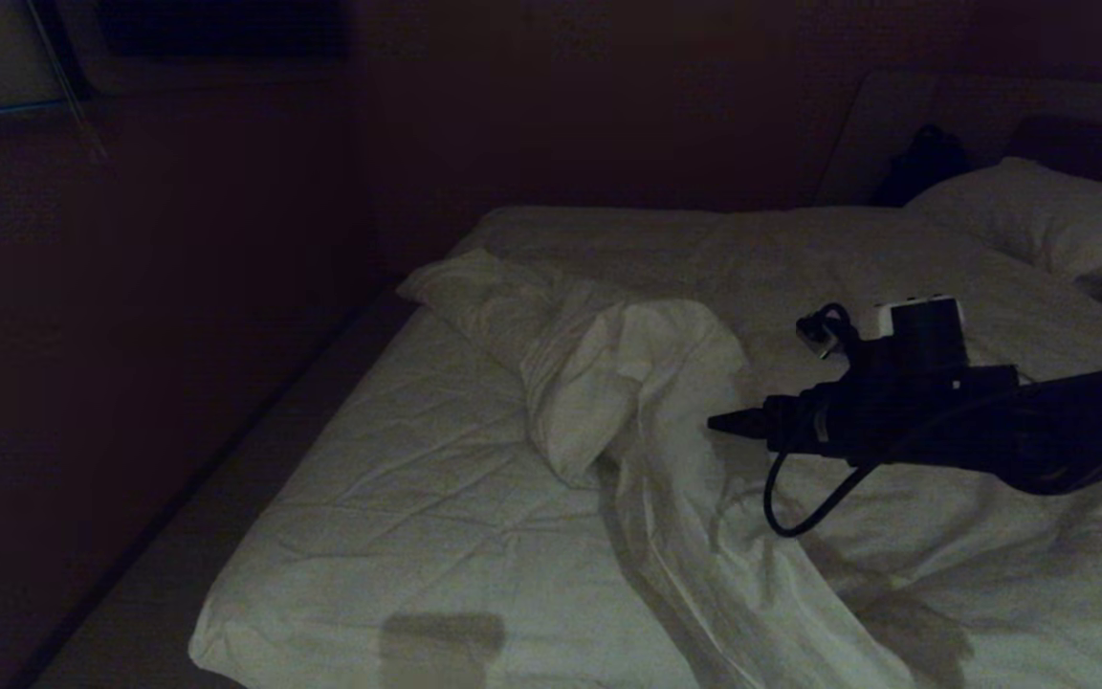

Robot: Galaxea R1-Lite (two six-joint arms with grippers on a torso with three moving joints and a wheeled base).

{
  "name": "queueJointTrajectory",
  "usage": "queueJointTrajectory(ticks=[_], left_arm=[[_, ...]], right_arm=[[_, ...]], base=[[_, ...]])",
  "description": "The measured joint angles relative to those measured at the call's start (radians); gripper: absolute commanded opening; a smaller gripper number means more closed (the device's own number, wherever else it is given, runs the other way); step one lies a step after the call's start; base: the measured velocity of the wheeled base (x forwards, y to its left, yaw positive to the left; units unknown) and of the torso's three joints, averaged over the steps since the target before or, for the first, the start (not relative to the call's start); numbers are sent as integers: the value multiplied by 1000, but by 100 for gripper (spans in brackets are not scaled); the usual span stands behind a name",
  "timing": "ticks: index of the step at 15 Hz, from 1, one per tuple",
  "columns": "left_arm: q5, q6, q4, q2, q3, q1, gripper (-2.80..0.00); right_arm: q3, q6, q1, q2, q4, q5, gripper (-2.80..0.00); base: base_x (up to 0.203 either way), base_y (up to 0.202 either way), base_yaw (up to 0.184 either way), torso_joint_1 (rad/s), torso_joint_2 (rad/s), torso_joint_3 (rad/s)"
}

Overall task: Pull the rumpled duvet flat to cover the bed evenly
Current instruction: Flatten the corners of the folded blanket

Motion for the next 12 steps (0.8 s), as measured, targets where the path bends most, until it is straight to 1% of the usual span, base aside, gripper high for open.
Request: queueJointTrajectory(ticks=[12], left_arm=[[0, 0, 0, 0, 0, 0, -280]], right_arm=[[5, -1, 7, 47, -1, 7, 0]], base=[[0, 0, 0, 0, 0, 0]])
